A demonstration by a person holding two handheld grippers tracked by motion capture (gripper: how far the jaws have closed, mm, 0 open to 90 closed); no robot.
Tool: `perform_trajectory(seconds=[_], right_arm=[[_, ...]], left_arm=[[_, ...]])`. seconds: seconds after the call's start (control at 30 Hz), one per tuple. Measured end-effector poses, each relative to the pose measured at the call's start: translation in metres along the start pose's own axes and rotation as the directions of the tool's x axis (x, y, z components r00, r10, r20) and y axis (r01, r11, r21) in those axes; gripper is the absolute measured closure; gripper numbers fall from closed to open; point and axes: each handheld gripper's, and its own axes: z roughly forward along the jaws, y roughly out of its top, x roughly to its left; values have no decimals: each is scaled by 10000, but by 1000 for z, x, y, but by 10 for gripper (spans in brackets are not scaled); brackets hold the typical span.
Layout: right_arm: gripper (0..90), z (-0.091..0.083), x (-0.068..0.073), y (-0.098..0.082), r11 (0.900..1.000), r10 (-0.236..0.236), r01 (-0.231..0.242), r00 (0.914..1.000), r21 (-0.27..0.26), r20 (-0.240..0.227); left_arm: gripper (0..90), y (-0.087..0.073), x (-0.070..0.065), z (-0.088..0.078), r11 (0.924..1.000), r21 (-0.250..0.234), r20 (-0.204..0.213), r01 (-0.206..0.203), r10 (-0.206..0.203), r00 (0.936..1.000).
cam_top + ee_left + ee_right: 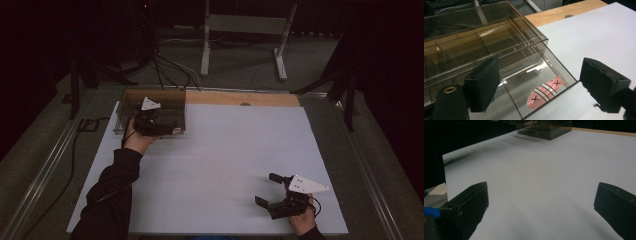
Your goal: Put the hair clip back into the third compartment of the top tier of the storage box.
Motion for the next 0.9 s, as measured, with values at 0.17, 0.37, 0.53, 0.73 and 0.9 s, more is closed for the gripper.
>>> perform_trajectory(seconds=[0.17,0.37,0.53,0.73,0.9], right_arm=[[0,0,-1,-1,10000,34,-34,10000,-4,-19],[0,0,-3,-1,9999,129,-129,9999,-37,-60],[0,0,-5,-1,9998,185,-186,9998,-92,-101],[0,1,-5,-1,9999,129,-129,9997,-28,-186],[0,2,-5,-1,9999,123,-124,9998,-34,-164]], left_arm=[[113,-5,2,0,9986,-322,704,420,-397,9967],[30,-6,0,-1,9984,-384,843,418,-385,9957],[20,-7,-3,-6,9976,-652,989,234,-169,9950],[7,-8,-5,-14,9954,-927,1179,-226,336,9925],[6,-7,-2,-25,9923,-1227,1479,148,35,9890]])
